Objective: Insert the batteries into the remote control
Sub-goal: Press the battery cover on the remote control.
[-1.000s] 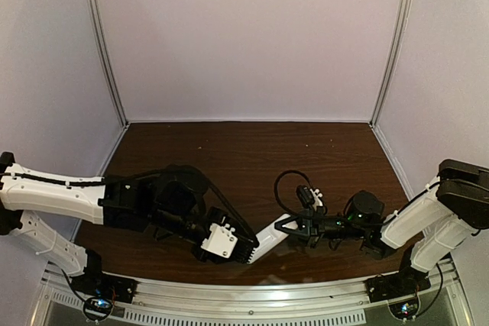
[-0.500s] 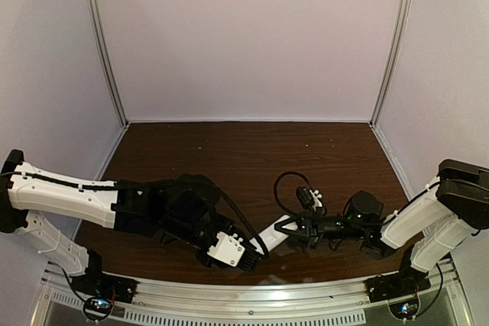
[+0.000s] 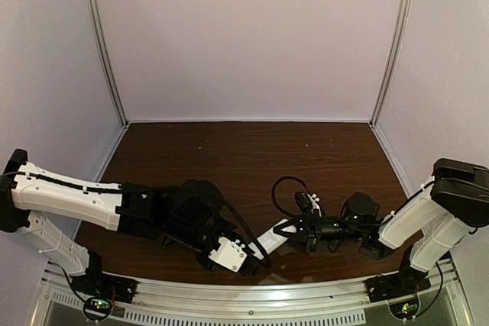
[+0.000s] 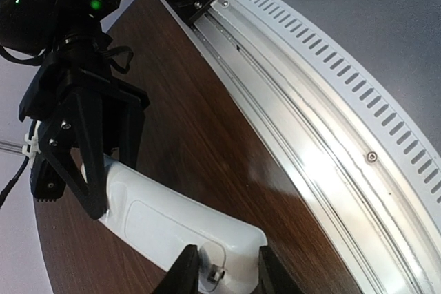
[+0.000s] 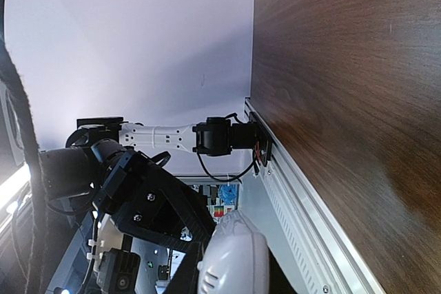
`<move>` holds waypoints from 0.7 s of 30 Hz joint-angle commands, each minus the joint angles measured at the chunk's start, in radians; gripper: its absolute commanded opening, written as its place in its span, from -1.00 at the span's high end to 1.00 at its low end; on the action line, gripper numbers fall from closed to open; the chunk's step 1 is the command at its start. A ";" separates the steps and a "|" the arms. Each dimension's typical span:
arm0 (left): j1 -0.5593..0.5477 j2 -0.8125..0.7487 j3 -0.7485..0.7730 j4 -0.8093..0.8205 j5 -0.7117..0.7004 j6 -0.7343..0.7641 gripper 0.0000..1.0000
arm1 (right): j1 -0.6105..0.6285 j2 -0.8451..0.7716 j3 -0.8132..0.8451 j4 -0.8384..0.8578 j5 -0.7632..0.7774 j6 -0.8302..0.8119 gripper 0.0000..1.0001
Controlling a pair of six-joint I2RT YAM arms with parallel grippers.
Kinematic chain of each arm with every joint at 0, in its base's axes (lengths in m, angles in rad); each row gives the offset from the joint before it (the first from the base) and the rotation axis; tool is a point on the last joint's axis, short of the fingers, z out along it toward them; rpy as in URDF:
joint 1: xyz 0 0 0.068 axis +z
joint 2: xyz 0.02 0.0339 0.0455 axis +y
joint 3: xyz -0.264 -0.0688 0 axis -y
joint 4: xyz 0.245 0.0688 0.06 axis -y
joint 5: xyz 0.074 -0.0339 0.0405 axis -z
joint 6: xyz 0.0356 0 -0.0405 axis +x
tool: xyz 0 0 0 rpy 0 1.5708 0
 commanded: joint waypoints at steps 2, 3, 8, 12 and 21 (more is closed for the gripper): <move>-0.006 0.001 -0.007 -0.045 -0.025 0.013 0.40 | 0.003 -0.022 0.010 0.419 0.005 0.017 1.00; -0.006 -0.001 -0.009 -0.044 -0.026 0.014 0.40 | 0.003 -0.025 0.009 0.419 0.006 0.019 1.00; -0.006 -0.014 -0.013 -0.049 -0.040 0.013 0.45 | 0.001 -0.035 0.012 0.419 0.006 0.018 1.00; -0.006 -0.027 -0.021 -0.051 -0.042 0.011 0.46 | 0.000 -0.043 0.012 0.420 0.005 0.017 1.00; -0.006 -0.041 -0.027 -0.058 -0.040 0.014 0.49 | -0.005 -0.050 0.008 0.419 0.009 0.014 1.00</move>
